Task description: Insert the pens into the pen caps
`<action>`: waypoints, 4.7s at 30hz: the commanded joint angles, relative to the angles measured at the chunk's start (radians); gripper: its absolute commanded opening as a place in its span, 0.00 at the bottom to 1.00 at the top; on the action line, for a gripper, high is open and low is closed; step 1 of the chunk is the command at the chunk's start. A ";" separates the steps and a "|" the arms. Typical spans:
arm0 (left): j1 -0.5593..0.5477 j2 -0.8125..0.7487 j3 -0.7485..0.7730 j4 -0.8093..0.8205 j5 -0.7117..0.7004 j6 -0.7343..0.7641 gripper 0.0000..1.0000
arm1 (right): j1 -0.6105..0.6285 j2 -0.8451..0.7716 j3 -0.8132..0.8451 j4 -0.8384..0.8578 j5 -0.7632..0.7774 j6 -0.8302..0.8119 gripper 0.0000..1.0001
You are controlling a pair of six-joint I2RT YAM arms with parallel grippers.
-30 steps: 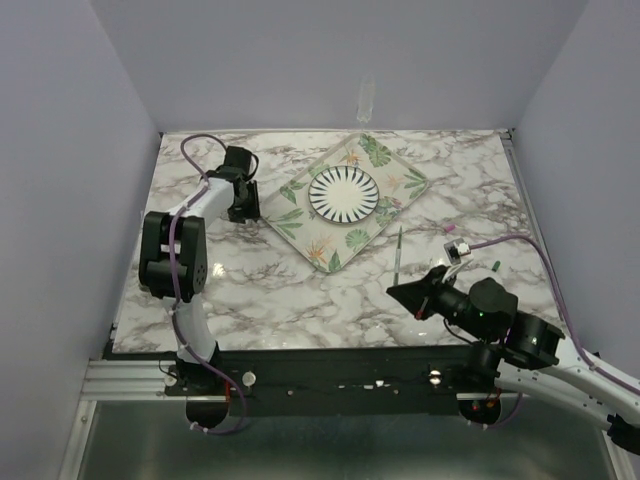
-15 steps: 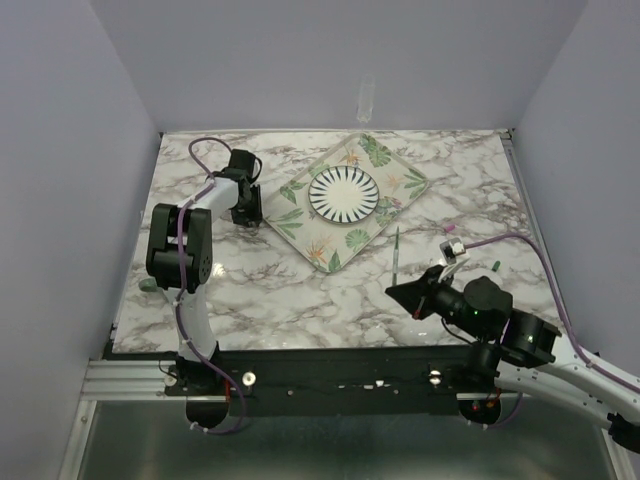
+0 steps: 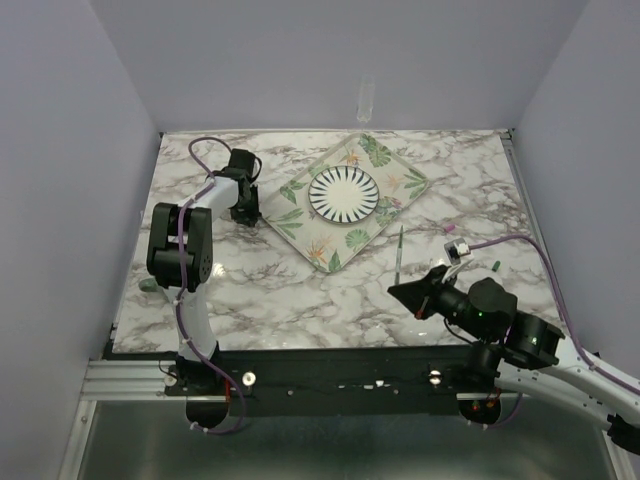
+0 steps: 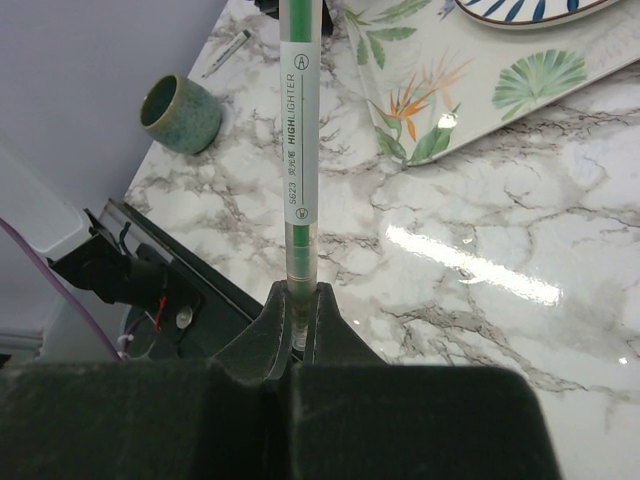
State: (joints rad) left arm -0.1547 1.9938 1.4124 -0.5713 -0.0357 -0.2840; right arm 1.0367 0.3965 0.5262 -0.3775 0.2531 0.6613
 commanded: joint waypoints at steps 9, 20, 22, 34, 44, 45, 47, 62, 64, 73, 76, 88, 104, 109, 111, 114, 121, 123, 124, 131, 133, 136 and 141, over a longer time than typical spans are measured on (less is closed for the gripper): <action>-0.008 -0.260 -0.117 0.016 0.201 -0.167 0.00 | 0.000 0.123 -0.029 0.118 -0.128 -0.003 0.01; -0.144 -0.895 -0.531 0.509 0.605 -0.620 0.00 | 0.002 0.508 -0.063 0.597 -0.446 0.078 0.01; -0.184 -1.004 -0.587 0.629 0.594 -0.674 0.00 | 0.003 0.573 -0.046 0.668 -0.480 0.095 0.01; -0.206 -1.256 -0.759 0.738 0.520 -0.764 0.00 | 0.108 0.726 0.050 0.833 -0.462 0.103 0.01; -0.207 -1.294 -0.754 0.714 0.517 -0.768 0.00 | 0.166 0.752 0.097 0.830 -0.387 0.072 0.01; -0.207 -1.296 -0.751 0.705 0.520 -0.761 0.00 | 0.166 0.749 0.097 0.827 -0.376 0.072 0.01; -0.207 -1.296 -0.747 0.694 0.523 -0.751 0.00 | 0.168 0.740 0.101 0.818 -0.365 0.067 0.01; -0.207 -1.331 -0.768 0.665 0.543 -0.748 0.00 | 0.168 0.716 0.107 0.787 -0.319 0.055 0.01; -0.207 -1.333 -0.767 0.660 0.546 -0.750 0.00 | 0.168 0.713 0.106 0.787 -0.316 0.057 0.01; -0.207 -1.348 -0.782 0.649 0.553 -0.753 0.00 | 0.168 0.709 0.104 0.787 -0.314 0.058 0.01; -0.207 -1.356 -0.785 0.654 0.557 -0.759 0.00 | 0.166 0.709 0.103 0.787 -0.311 0.058 0.01; -0.207 -1.365 -0.797 0.669 0.563 -0.797 0.00 | 0.167 0.720 0.106 0.793 -0.322 0.063 0.01; -0.207 -1.371 -0.788 0.659 0.537 -0.813 0.00 | 0.171 0.737 0.103 0.801 -0.331 0.067 0.01; -0.207 -1.373 -0.790 0.657 0.537 -0.813 0.00 | 0.171 0.740 0.109 0.799 -0.334 0.066 0.01; -0.207 -1.369 -0.788 0.657 0.536 -0.814 0.00 | 0.171 0.745 0.112 0.799 -0.341 0.064 0.01; -0.207 -1.366 -0.785 0.656 0.528 -0.816 0.00 | 0.172 0.749 0.112 0.802 -0.345 0.067 0.01; -0.207 -1.363 -0.785 0.643 0.519 -0.814 0.00 | 0.175 0.749 0.115 0.801 -0.342 0.066 0.01; -0.207 -1.363 -0.785 0.642 0.516 -0.814 0.00 | 0.178 0.749 0.115 0.799 -0.342 0.066 0.01; -0.207 -1.365 -0.783 0.642 0.516 -0.814 0.00 | 0.178 0.749 0.115 0.801 -0.341 0.066 0.01; -0.207 -1.376 -0.785 0.639 0.516 -0.813 0.00 | 0.178 0.743 0.112 0.798 -0.331 0.066 0.01; -0.207 -1.376 -0.785 0.642 0.523 -0.811 0.00 | 0.178 0.742 0.113 0.795 -0.328 0.064 0.01; -0.207 -1.379 -0.788 0.645 0.543 -0.807 0.00 | 0.178 0.737 0.113 0.795 -0.319 0.064 0.01; -0.207 -1.391 -0.822 0.648 0.562 -0.805 0.00 | 0.178 0.723 0.123 0.782 -0.296 0.052 0.01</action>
State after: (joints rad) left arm -0.3561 0.6262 0.6216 0.0723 0.4950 -1.0935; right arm 1.2053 1.1362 0.6144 0.4156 -0.0891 0.7326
